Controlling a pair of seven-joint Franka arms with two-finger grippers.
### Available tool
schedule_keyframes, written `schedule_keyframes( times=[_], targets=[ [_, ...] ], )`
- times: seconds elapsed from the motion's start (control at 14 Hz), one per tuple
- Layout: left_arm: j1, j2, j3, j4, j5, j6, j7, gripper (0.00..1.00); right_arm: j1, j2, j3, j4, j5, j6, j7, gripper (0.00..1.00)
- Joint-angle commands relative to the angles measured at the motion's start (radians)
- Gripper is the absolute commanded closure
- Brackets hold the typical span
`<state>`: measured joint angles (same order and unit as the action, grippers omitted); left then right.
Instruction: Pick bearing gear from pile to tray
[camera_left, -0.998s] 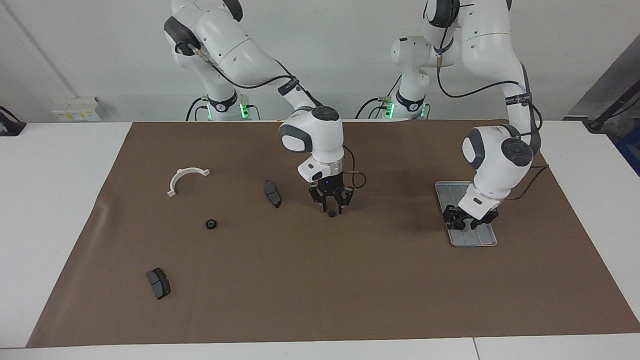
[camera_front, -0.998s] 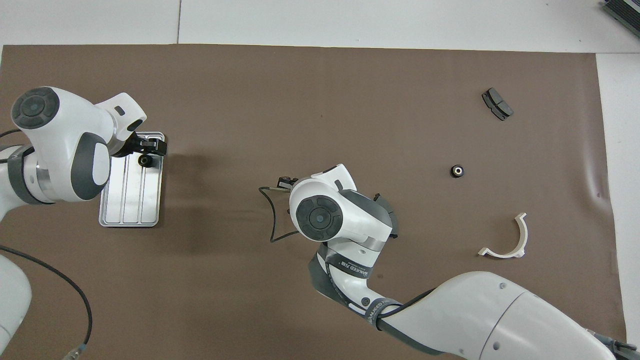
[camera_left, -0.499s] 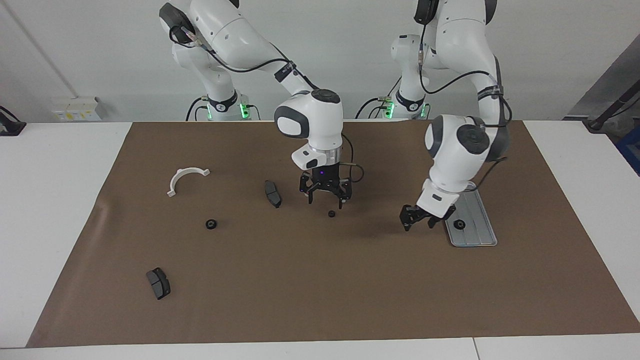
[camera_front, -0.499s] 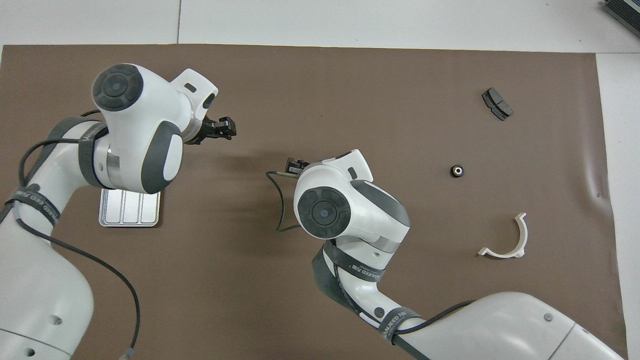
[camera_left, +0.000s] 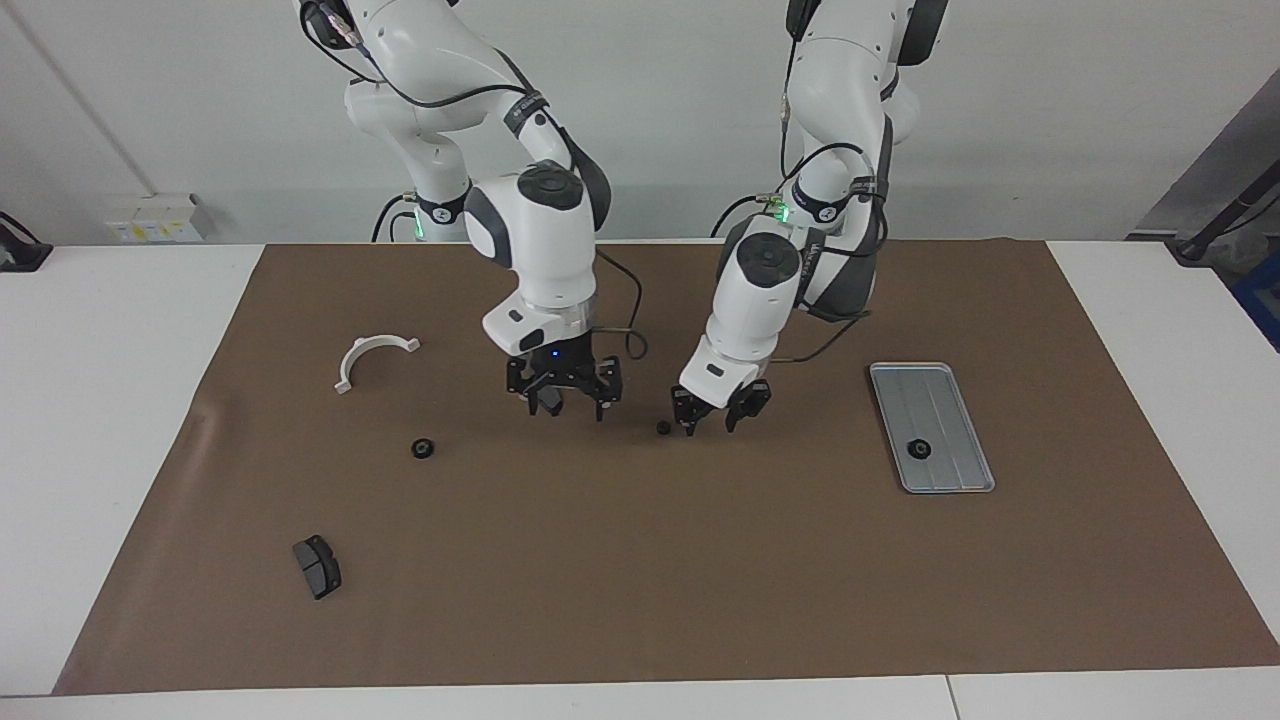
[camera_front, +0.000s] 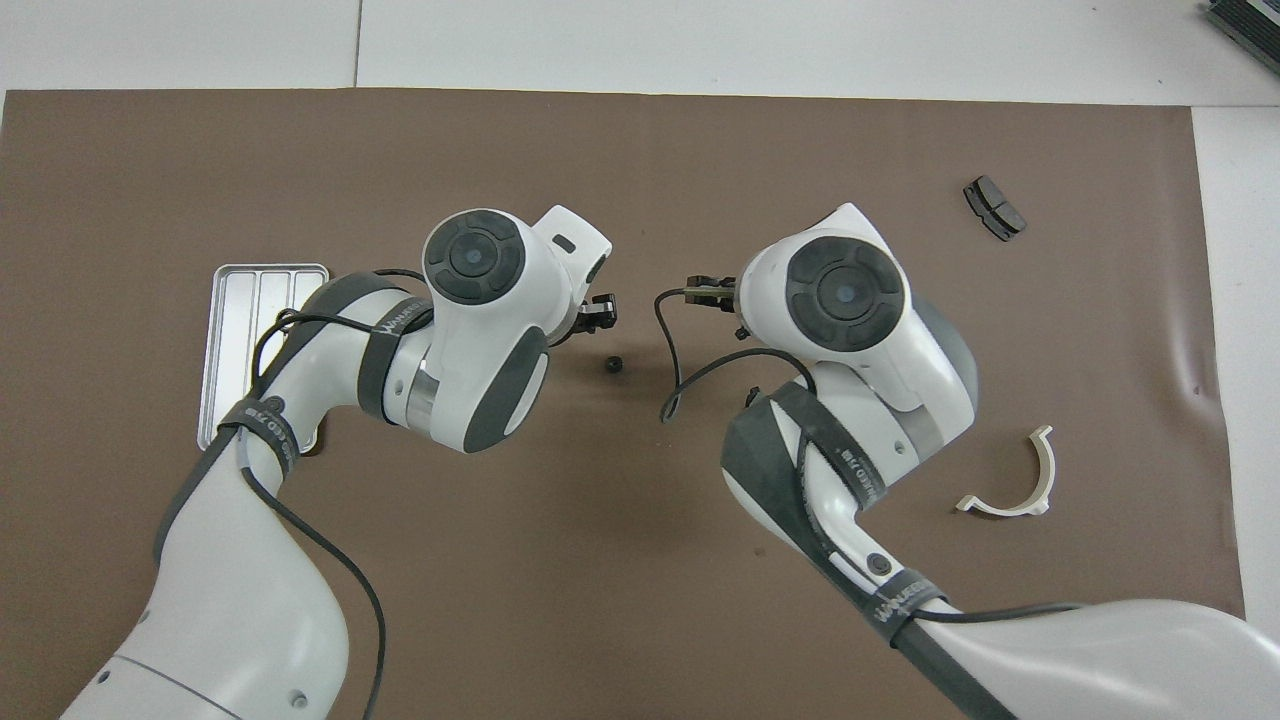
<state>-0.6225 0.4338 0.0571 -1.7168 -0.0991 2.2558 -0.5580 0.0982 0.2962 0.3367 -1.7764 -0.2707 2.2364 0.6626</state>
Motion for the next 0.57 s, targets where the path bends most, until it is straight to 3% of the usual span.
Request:
schedule_keyframes(
  times=[0.0, 0.21, 0.5],
  targets=[
    [-0.043, 0.034, 0.020, 0.022, -0.005, 0.031, -0.017, 0.40, -0.003, -0.023, -0.092, -0.028, 0.079, -0.006, -0.220, 0.00],
    [-0.057, 0.036, 0.018, 0.010, 0.001, 0.053, -0.017, 0.42, -0.003, -0.026, -0.201, -0.061, 0.195, -0.004, -0.487, 0.00],
    [-0.085, 0.036, 0.017, -0.064, 0.002, 0.132, -0.017, 0.45, -0.006, -0.025, -0.284, -0.130, 0.212, 0.008, -0.661, 0.00]
  ],
)
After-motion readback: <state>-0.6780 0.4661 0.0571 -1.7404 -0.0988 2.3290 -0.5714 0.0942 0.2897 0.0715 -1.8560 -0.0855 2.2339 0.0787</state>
